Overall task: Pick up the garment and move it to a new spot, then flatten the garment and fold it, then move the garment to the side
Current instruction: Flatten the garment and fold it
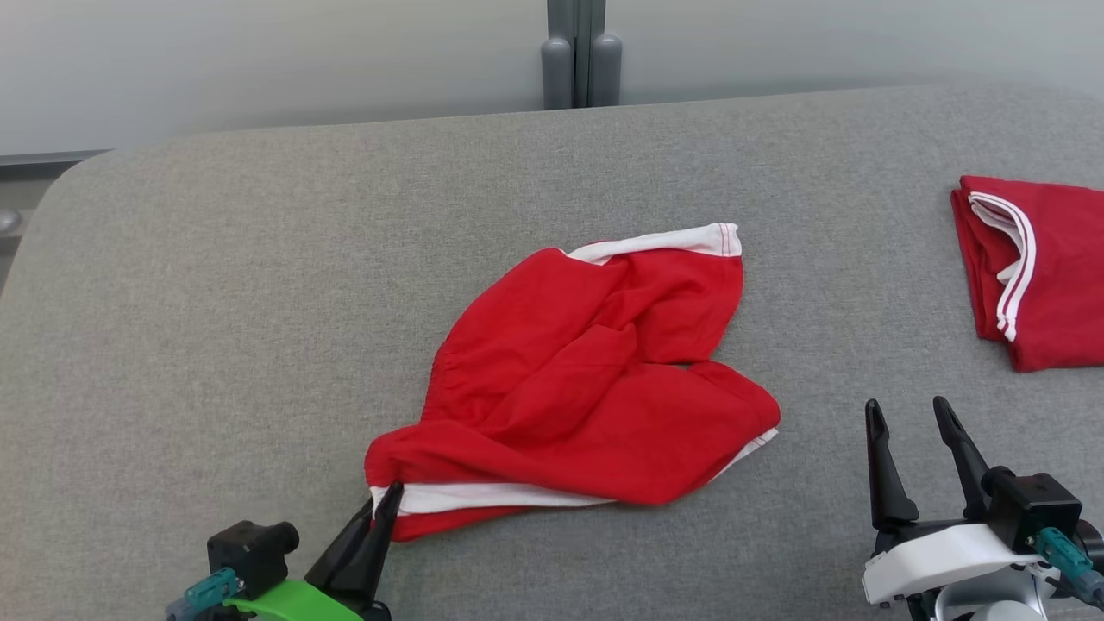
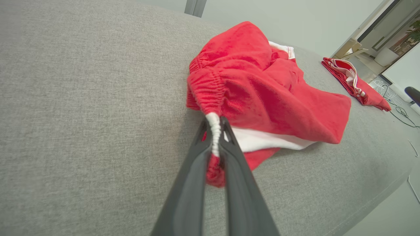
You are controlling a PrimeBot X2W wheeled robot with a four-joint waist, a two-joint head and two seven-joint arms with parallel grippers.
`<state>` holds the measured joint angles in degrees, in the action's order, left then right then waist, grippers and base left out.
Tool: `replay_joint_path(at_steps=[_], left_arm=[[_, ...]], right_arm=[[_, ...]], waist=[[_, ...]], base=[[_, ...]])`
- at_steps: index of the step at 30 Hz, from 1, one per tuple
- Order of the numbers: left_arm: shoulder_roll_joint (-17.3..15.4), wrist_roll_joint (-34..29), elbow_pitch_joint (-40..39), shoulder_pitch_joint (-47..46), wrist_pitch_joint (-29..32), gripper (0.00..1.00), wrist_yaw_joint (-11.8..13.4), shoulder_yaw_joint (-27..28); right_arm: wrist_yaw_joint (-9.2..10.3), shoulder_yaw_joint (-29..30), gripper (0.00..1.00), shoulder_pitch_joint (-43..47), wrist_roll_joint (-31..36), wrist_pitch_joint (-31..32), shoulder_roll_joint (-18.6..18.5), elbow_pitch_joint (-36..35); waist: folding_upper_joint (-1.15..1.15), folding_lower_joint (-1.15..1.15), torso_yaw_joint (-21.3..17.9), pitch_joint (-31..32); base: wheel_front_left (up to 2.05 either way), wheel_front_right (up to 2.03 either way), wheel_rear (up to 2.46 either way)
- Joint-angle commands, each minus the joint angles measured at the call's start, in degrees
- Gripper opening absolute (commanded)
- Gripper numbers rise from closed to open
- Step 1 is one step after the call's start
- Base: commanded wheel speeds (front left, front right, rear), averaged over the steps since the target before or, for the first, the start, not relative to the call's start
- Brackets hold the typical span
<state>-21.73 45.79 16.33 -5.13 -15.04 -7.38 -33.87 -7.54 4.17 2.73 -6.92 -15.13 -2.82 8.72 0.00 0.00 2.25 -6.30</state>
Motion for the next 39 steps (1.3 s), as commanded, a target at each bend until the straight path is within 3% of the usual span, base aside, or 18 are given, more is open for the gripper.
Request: replay_joint_path(at_steps=[1, 7, 10, 16, 25, 32, 39], left_arm=[[-0.3, -0.7, 0.3, 1.0, -0.2, 1.0, -0.2, 0.8], [-0.8, -2.8, 2.5, 2.8, -0.2, 1.0, -0.2, 3.5], [-0.1, -5.8, 1.7, 3.8, -0.2, 1.0, -0.2, 9.1], [5.7, -15.7, -5.9, 8.6, -0.1, 1.0, -0.2, 21.7], [15.9, -29.2, -16.3, 13.5, -0.1, 1.0, -0.2, 33.3], [18.4, -33.9, -17.4, 16.6, -0.1, 1.0, -0.2, 35.4], [18.6, -32.7, -15.7, 16.0, -0.1, 1.0, -0.2, 32.4]], right_arm=[[0.11, 0.0, 1.0, 0.1, 0.1, 0.0, -0.1, 0.1], [0.11, -0.4, 1.0, 0.6, 0.1, 0.0, -0.1, 0.1], [0.11, -0.4, 1.0, 0.6, -0.2, 0.0, -0.1, -0.2], [0.11, 0.5, 1.0, 1.2, -0.2, 0.0, -0.1, -1.3], [0.11, 3.1, 1.0, 2.5, 1.2, 0.0, -0.1, -3.9], [0.11, 2.6, 1.0, 3.0, 1.4, 0.0, -0.1, -3.1], [0.11, 1.2, 1.0, 2.2, 0.7, 0.0, -0.1, -1.6]], waist=[[0.0, 0.0, 0.2, 0.2], [0.0, 0.0, 0.3, 0.5], [0.0, 0.0, 0.3, 0.4], [0.0, 0.0, 0.9, 0.6], [0.0, 0.0, 2.6, 3.2], [0.0, 0.0, 3.1, 5.1], [0.0, 0.0, 3.6, 5.2]], base=[[0.0, 0.0, 0.0], [0.0, 0.0, 0.0], [0.0, 0.0, 0.0], [0.0, 0.0, 0.0], [0.0, 0.0, 0.0], [0.0, 0.0, 0.0], [0.0, 0.0, 0.0]])
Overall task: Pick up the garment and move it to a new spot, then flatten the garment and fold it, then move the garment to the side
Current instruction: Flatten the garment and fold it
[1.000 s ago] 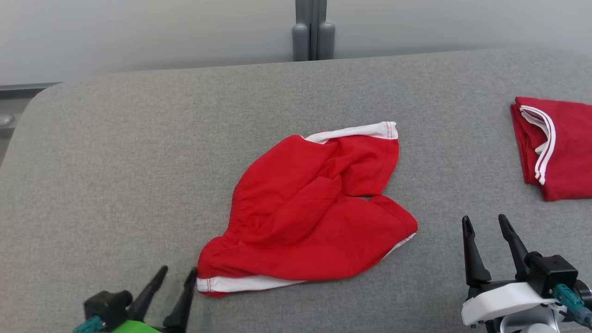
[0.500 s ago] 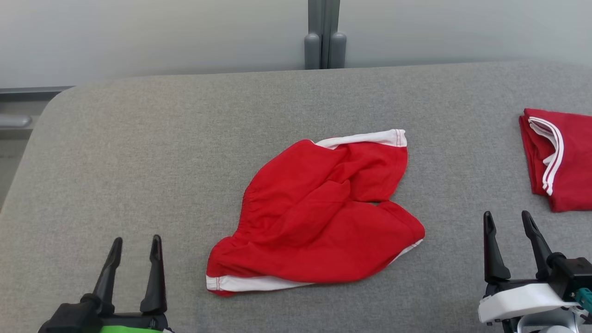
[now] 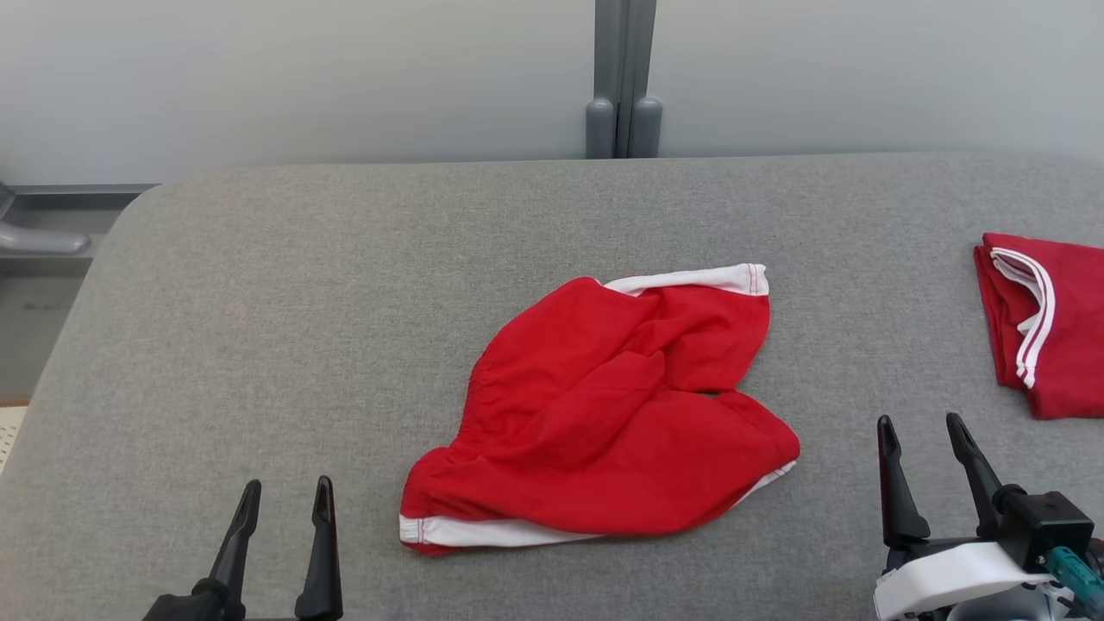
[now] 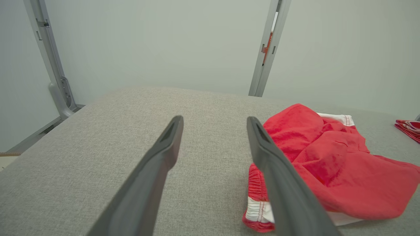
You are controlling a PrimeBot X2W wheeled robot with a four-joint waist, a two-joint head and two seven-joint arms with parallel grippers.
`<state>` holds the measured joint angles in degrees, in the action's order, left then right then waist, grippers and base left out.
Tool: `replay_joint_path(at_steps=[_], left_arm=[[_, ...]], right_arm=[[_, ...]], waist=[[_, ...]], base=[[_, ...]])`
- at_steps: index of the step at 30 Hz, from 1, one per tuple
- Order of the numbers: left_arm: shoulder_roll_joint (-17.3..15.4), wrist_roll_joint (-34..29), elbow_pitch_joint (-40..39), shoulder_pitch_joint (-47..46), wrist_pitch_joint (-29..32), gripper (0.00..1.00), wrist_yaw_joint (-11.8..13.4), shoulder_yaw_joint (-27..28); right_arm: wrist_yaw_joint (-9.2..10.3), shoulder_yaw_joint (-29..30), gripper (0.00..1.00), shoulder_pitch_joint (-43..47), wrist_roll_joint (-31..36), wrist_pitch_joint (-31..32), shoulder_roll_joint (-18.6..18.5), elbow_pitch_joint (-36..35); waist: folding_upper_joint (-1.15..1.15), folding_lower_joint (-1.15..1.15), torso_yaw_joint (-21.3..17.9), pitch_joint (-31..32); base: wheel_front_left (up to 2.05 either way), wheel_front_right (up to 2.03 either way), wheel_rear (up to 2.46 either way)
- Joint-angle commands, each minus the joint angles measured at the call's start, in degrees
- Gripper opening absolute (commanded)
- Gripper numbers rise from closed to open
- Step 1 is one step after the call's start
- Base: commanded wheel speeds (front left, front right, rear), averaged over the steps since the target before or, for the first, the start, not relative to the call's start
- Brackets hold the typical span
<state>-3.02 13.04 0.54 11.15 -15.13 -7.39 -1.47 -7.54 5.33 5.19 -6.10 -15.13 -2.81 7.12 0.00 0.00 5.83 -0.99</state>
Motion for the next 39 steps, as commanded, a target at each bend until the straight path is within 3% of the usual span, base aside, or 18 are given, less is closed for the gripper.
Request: replay_joint_path(at_steps=[1, 19, 22, 27, 31, 39], left_arm=[[-0.1, 0.2, 0.2, -0.5, 0.0, 1.0, -0.2, -0.2], [-3.1, 3.5, 4.1, -0.5, 0.0, 1.0, -0.2, -2.8], [-5.7, 4.7, 11.1, -0.4, 0.2, 1.0, -0.2, -6.3], [-10.5, 9.6, 15.2, -4.4, 2.8, 1.0, -0.1, -15.1], [-12.1, 12.3, 16.5, -7.3, 2.1, 1.0, -0.1, -17.7], [-13.6, 15.6, 18.7, -12.1, 0.9, 1.0, -0.1, -22.5]], right_arm=[[0.11, 0.0, 1.0, -0.4, -0.1, 0.0, -0.2, 0.2], [0.11, -2.5, 1.0, -1.4, 2.1, 0.0, -1.2, 2.8], [0.12, -5.1, 1.0, -4.0, 4.7, 1.6, -3.9, 8.3], [0.11, -9.5, 1.0, -8.8, 6.6, 8.4, -7.3, 14.4], [0.11, -13.0, 1.0, -12.1, 5.6, 12.5, -8.7, 18.0], [0.11, -16.9, 1.0, -15.6, 3.3, 11.9, -9.4, 20.5]], waist=[[0.0, 0.0, 0.1, -0.1], [0.0, 0.0, -0.8, -0.8], [0.0, 0.0, -1.0, -1.2], [0.0, 0.0, -0.6, -2.7], [0.0, 0.0, 0.4, -4.5], [0.0, 0.0, 1.5, -7.1]], base=[[0.0, 0.0, 0.0], [0.0, 0.0, 0.0], [0.0, 0.0, 0.0], [0.0, 0.0, 0.0], [0.0, 0.0, 0.0], [0.0, 0.0, 0.0]])
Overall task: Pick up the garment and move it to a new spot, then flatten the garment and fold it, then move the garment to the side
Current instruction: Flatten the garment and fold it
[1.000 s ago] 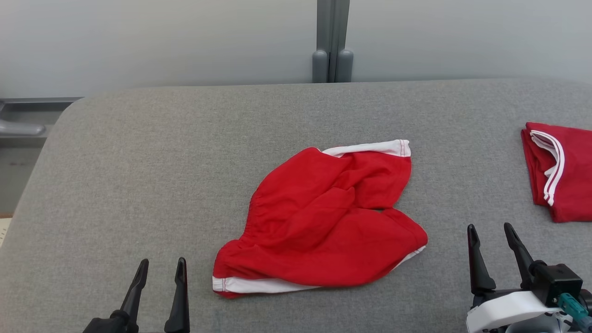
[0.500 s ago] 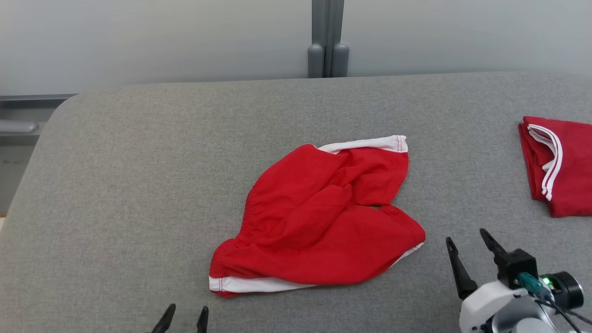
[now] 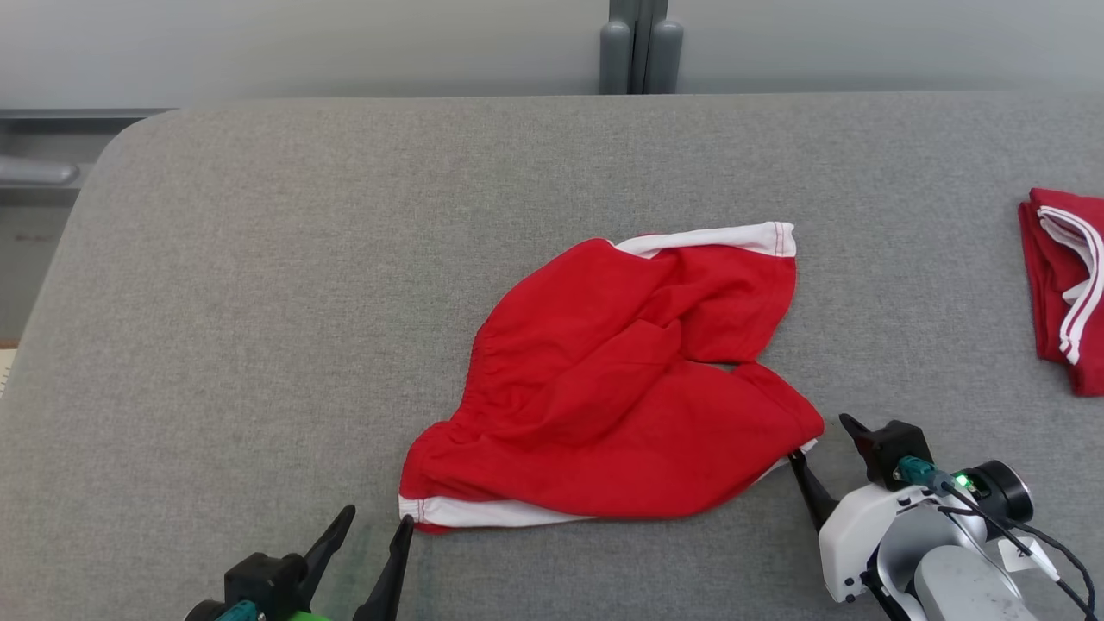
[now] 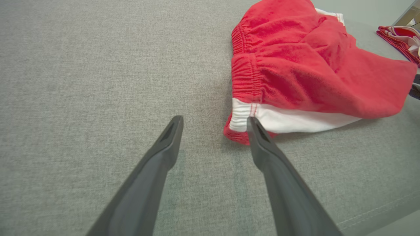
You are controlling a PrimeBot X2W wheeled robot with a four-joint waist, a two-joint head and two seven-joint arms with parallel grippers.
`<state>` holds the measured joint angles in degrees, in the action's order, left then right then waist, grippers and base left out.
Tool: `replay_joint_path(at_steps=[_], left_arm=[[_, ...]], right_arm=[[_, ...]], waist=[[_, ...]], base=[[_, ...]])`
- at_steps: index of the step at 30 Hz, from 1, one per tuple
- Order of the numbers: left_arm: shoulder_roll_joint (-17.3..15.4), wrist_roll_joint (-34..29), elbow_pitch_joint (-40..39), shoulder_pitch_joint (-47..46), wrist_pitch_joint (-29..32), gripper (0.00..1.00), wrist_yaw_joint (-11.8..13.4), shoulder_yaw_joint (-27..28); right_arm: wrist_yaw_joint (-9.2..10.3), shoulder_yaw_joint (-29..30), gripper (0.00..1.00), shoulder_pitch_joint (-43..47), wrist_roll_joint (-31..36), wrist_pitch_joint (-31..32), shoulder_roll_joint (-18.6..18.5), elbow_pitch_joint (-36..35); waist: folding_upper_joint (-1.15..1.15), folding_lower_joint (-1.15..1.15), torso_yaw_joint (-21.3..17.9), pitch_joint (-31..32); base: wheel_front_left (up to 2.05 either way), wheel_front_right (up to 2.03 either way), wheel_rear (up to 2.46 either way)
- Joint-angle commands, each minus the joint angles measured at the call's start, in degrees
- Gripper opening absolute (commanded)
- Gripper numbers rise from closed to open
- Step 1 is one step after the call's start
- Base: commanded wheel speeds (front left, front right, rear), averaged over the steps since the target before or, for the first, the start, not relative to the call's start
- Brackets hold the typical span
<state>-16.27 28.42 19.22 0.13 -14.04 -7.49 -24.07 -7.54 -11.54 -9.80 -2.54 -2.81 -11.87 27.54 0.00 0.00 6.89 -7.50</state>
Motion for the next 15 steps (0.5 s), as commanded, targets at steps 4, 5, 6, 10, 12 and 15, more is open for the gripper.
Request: replay_joint_path(at_steps=[4, 5, 6, 10, 12, 15], left_arm=[[-1.0, 2.1, 0.1, -2.6, -0.7, 1.0, 0.0, -2.2], [-1.3, 2.5, 0.1, -3.1, -0.8, 1.0, 0.0, -3.0], [-1.6, 2.9, 0.2, -3.7, -0.8, 1.0, 0.0, -3.6], [-2.3, 4.0, 1.1, -5.3, -1.1, 1.0, 0.0, -5.6], [-2.6, 5.0, 1.4, -6.1, -1.1, 1.0, 0.0, -6.5], [-3.3, 6.0, 1.6, -6.9, -1.2, 1.0, 0.0, -7.7]], right_arm=[[0.11, -1.7, 1.0, -1.6, -1.4, -0.2, -1.0, 0.7], [0.11, -2.1, 1.0, -1.8, -1.5, -0.1, -1.1, 0.9], [0.11, -2.5, 1.0, -2.2, -1.7, 0.1, -1.2, 1.1], [0.11, -3.7, 1.0, -3.4, -2.4, 0.8, -1.6, 1.9], [0.11, -4.2, 0.93, -3.7, -3.2, 1.3, -1.8, 2.2], [0.12, -4.7, 0.82, -3.9, -4.0, 2.1, -2.4, 2.6]], waist=[[0.0, 0.0, 0.5, -1.7], [0.0, 0.0, 0.4, -1.9], [0.0, 0.0, 0.4, -2.2], [0.0, 0.0, 0.3, -2.9], [0.0, 0.0, 0.3, -3.3], [0.0, 0.0, 0.3, -3.6]], base=[[0.0, 0.0, 0.0], [0.0, 0.0, 0.0], [0.0, 0.0, 0.0], [0.0, 0.0, 0.0], [0.0, 0.0, 0.0], [0.0, 0.0, 0.0]])
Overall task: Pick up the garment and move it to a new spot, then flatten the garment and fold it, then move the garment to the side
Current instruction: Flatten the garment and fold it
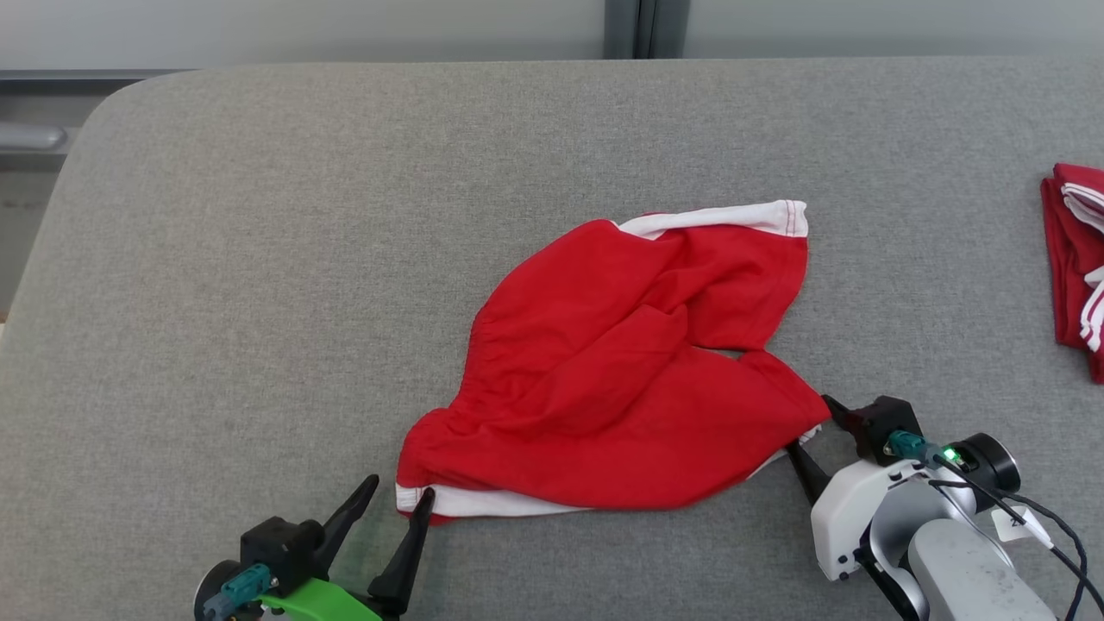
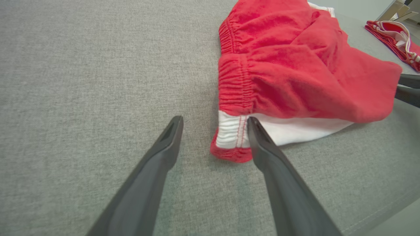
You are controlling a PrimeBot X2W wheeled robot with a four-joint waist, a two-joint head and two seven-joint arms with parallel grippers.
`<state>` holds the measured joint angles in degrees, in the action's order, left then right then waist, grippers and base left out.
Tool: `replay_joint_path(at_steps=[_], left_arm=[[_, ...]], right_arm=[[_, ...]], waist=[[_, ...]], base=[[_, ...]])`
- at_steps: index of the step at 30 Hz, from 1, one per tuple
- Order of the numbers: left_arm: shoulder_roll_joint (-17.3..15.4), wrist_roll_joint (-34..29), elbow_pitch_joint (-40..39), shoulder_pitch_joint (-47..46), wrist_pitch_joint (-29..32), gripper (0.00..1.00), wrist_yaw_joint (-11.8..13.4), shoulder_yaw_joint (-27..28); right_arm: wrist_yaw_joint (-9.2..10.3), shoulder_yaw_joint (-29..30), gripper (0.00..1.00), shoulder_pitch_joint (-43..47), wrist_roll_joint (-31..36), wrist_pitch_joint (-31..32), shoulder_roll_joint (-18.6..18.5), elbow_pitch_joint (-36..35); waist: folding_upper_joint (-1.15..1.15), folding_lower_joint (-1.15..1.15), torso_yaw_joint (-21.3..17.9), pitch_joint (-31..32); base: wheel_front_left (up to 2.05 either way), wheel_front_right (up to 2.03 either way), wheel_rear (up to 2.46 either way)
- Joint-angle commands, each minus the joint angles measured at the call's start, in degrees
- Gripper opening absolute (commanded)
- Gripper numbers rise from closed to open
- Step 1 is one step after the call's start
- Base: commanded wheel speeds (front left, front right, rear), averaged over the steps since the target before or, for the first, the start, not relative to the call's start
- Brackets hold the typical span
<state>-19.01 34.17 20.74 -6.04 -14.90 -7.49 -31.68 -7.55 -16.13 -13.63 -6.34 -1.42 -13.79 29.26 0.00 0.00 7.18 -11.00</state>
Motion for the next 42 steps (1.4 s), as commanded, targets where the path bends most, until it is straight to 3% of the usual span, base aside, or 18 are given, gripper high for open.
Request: replay_joint_path(at_steps=[1, 4, 5, 6, 7, 8, 9, 12, 16, 23, 27, 32, 35, 37, 42], left_arm=[[-0.8, 0.8, 0.0, -0.9, -0.3, 1.0, 0.0, -0.9], [-1.6, 2.4, -0.4, -1.7, -0.3, 1.0, 0.0, -2.5], [-1.7, 3.1, -0.6, -1.9, -0.3, 1.0, 0.0, -3.1], [-1.9, 3.7, -0.7, -1.9, -0.3, 0.93, 0.0, -3.6], [-2.2, 4.2, -0.9, -2.1, -0.3, 0.46, 0.0, -4.1], [-2.5, 4.6, -0.9, -2.2, -0.3, 0.13, 0.0, -4.6], [-2.8, 5.3, -1.2, -2.3, -0.3, 0.0, 0.0, -5.4], [-3.8, 7.7, -2.3, -2.1, -0.3, 0.0, 0.0, -7.4], [-6.0, 12.1, -7.5, -1.0, -0.3, 0.0, 0.0, -8.1], [-13.2, 20.5, -30.1, 0.9, -0.2, 0.0, 0.0, -4.1], [-17.3, 22.3, -44.7, -1.0, 1.2, 0.0, 0.9, -0.2], [-21.6, 25.6, -58.8, -8.8, 6.7, 0.0, 2.7, 5.6], [-23.6, 27.9, -60.8, -17.8, 11.3, 0.0, 3.1, 9.2], [-24.4, 28.9, -58.9, -25.4, 14.8, 0.0, 3.3, 10.9], [-21.6, 28.4, -45.4, -48.0, 22.3, 0.0, 2.3, 10.3]], right_arm=[[0.13, -0.3, 0.84, 0.0, -0.5, 1.0, -0.8, 0.9], [0.14, -0.7, 0.76, 0.2, -1.3, 2.0, -1.2, 1.0], [0.14, -0.9, 0.69, 0.3, -1.7, 2.4, -1.3, 1.1], [0.14, -1.0, 0.59, 0.4, -2.1, 2.8, -1.3, 1.2], [0.15, -1.3, 0.44, 0.5, -2.7, 3.5, -1.2, 1.3], [0.15, -1.6, 0.0, 0.5, -3.3, 4.1, -1.0, 1.5], [0.15, -1.7, 0.0, 0.6, -4.2, 5.0, -0.9, 1.8], [0.19, -0.9, 0.0, 1.0, -8.0, 5.7, -0.5, 0.2], [0.13, 2.6, 0.0, 2.5, -16.6, 5.8, -1.1, -8.0], [0.11, 14.0, 0.0, 12.7, -38.1, 12.6, -3.6, -38.3], [0.08, 21.3, 0.0, 16.1, -49.5, 16.9, -1.9, -56.8], [0.07, 29.2, 0.0, 11.1, -58.2, 22.7, 0.6, -70.3], [0.07, 32.3, 0.0, 3.1, -57.5, 27.4, 1.6, -71.2], [0.07, 33.9, 0.0, -5.2, -53.5, 31.3, 2.0, -69.1], [0.07, 33.7, 0.0, -35.5, -39.1, 40.8, 9.5, -54.3]], waist=[[0.0, 0.0, -0.1, -0.2], [0.0, 0.0, -0.2, -0.5], [0.0, 0.0, -0.3, -0.6], [0.0, 0.0, -0.3, -0.7], [0.0, 0.0, -0.4, -0.8], [0.0, 0.0, -0.6, -0.9], [0.0, 0.0, -0.7, -0.9], [0.0, 0.0, -1.3, -0.5], [0.0, 0.0, -2.2, 0.6], [0.0, 0.0, -4.2, 2.1], [0.0, 0.0, -5.7, 0.7], [0.0, 0.0, -7.6, -4.4], [0.0, 0.0, -8.1, -9.0], [0.0, 0.0, -8.3, -13.0], [0.0, 0.0, -8.5, -23.2]], base=[[0.0, 0.0, 0.0], [0.0, 0.0, 0.0], [0.0, 0.0, 0.0], [0.0, 0.0, 0.0], [0.0, 0.0, 0.0], [0.0, 0.0, 0.0], [0.0, 0.0, 0.0], [0.0, 0.0, 0.0], [0.0, 0.0, 0.0], [0.0, 0.0, 0.0], [0.0, 0.0, 0.0], [0.0, 0.0, 0.0], [0.0, 0.0, 0.0], [0.0, 0.0, 0.0], [0.0, 0.0, 0.0]])
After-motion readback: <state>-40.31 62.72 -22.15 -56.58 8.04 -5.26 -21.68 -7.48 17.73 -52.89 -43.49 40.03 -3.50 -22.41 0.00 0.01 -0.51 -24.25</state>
